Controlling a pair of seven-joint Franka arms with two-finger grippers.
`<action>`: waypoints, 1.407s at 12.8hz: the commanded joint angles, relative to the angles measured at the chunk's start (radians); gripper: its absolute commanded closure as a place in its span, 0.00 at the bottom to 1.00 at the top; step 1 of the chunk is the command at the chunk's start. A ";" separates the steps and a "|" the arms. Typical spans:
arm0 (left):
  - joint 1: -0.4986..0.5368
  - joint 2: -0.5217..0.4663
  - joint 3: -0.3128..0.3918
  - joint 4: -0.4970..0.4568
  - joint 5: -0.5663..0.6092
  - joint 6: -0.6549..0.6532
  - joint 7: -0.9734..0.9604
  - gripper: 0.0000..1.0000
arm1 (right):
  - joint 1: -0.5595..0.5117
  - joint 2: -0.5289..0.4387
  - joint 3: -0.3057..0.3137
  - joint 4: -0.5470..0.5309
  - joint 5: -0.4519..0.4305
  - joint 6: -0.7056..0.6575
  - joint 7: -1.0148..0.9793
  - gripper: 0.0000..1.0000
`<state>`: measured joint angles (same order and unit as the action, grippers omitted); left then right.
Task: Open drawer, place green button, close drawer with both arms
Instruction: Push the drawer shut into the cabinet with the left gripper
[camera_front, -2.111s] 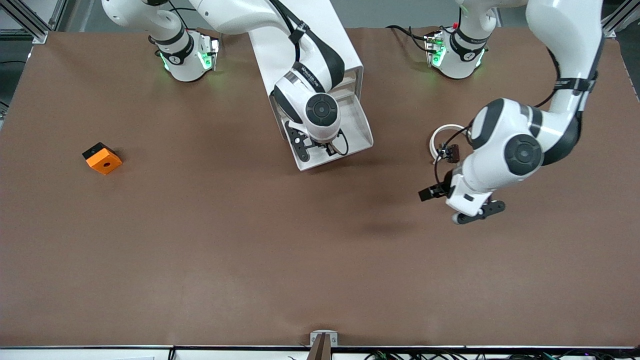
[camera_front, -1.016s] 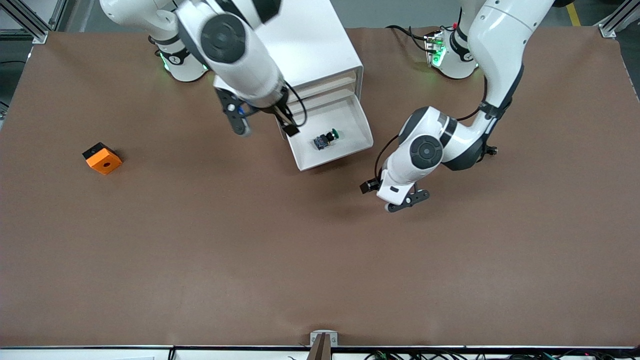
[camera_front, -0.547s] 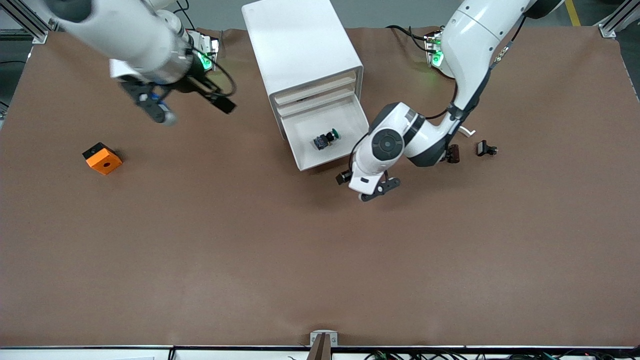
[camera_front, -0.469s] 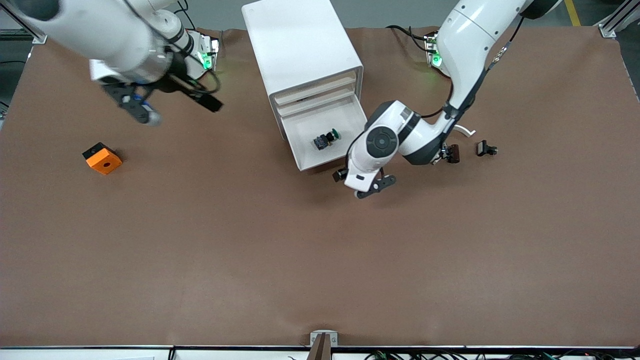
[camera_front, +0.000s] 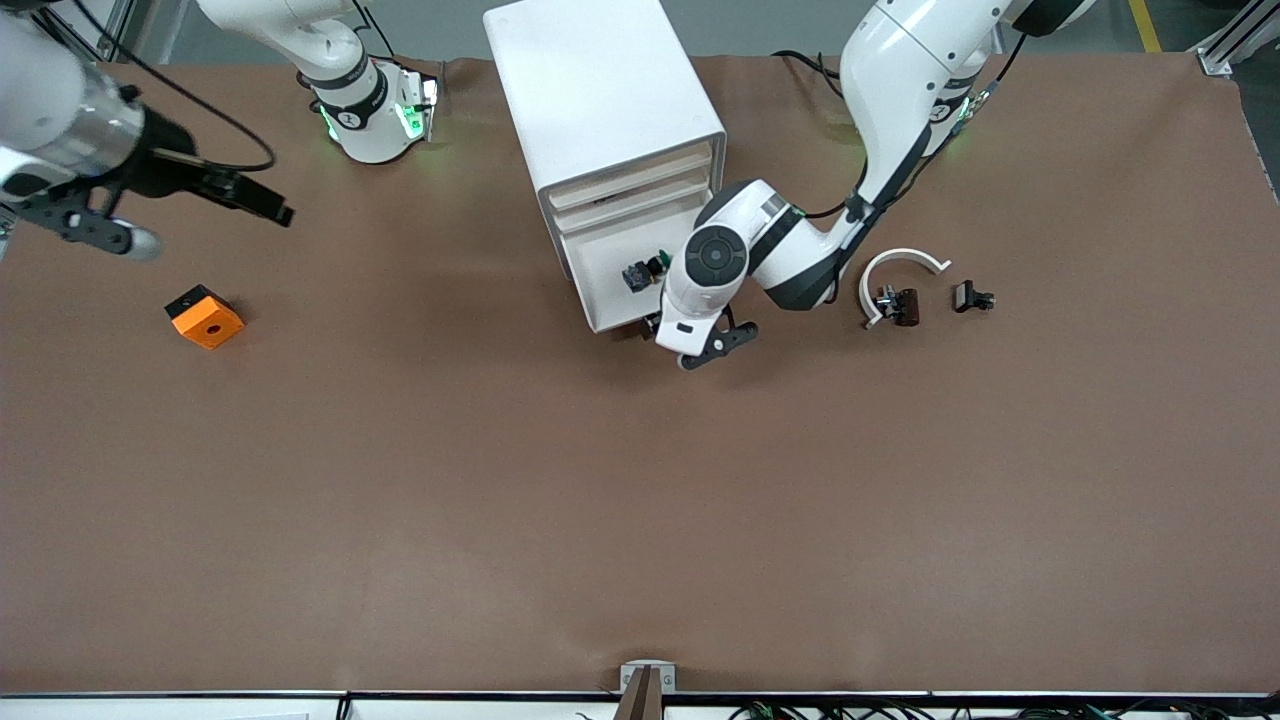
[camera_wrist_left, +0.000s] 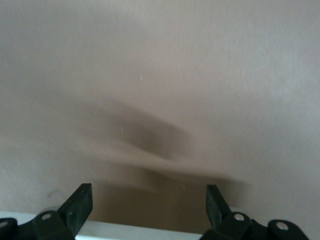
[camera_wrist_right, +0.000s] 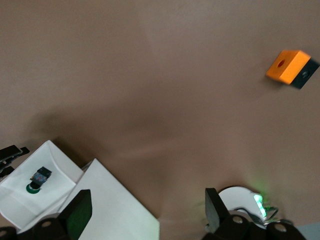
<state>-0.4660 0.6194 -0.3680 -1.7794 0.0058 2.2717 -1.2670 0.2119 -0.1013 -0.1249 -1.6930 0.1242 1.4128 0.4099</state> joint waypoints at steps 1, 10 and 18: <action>-0.052 0.002 -0.002 -0.002 0.000 -0.009 -0.066 0.00 | -0.099 -0.026 0.022 -0.007 -0.037 0.018 -0.188 0.00; -0.140 0.002 -0.043 -0.022 0.000 -0.009 -0.215 0.00 | -0.207 0.025 0.027 0.136 -0.172 0.024 -0.376 0.00; -0.181 0.003 -0.042 -0.014 0.000 -0.032 -0.334 0.00 | -0.203 0.037 0.027 0.151 -0.163 0.023 -0.375 0.00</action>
<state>-0.6443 0.6250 -0.4029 -1.8041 0.0058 2.2657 -1.5697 0.0163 -0.0782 -0.1087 -1.5678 -0.0243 1.4448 0.0489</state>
